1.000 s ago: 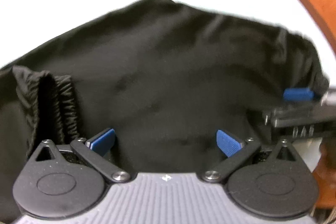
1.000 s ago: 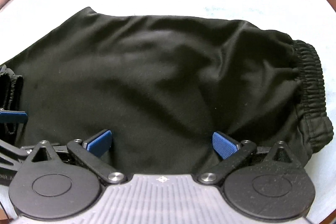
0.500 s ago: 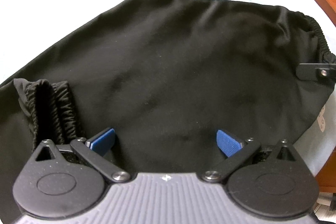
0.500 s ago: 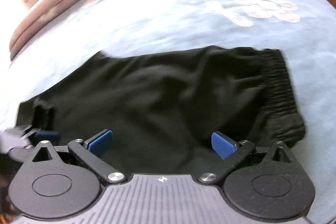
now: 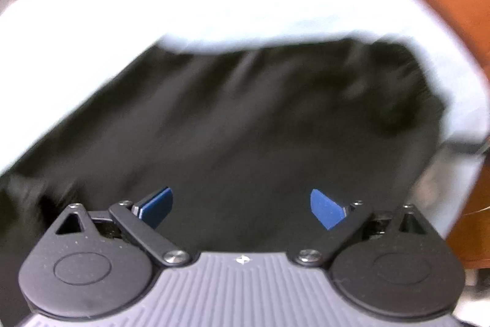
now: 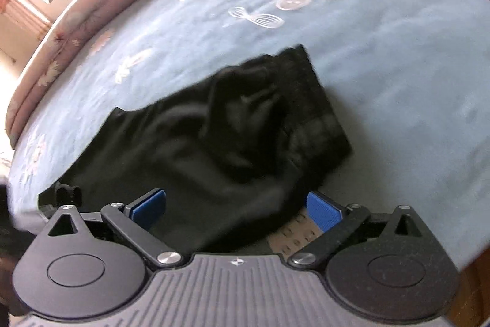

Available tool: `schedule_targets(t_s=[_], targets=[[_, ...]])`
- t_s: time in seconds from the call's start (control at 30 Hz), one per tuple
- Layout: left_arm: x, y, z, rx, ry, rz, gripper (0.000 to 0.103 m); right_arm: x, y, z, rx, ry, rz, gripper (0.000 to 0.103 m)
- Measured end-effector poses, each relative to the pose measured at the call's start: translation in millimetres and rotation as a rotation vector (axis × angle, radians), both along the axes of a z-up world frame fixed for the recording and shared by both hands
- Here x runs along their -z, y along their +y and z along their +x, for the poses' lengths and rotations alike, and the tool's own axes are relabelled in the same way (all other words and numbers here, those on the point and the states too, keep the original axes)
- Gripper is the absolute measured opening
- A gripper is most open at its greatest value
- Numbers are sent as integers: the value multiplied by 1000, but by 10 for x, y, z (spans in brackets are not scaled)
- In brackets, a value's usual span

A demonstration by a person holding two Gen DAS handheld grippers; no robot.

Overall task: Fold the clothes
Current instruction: 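Move the open right gripper to the elastic cuff end of the trousers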

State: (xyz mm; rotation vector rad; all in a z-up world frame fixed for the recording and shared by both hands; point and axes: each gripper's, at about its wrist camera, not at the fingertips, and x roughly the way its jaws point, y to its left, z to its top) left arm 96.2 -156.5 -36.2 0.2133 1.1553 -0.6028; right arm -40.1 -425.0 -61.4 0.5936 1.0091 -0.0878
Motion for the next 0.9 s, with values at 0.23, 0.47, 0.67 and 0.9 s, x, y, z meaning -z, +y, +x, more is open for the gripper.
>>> schedule_targets(t_s=[0.23,0.47,0.67,0.9], targets=[[11,-1201,417,166,32,-279,97,70,-7,-177,41,9,21,100],[357,-1796,495,232,50,-303,97,136,-141,-318,55,11,21,100],[325,-1906,471,271,36,-263,97,223,-285,-489,116,27,37,101],[128,-1467,147,253,37,-221,97,155,-365,-520,157,-13,56,101]])
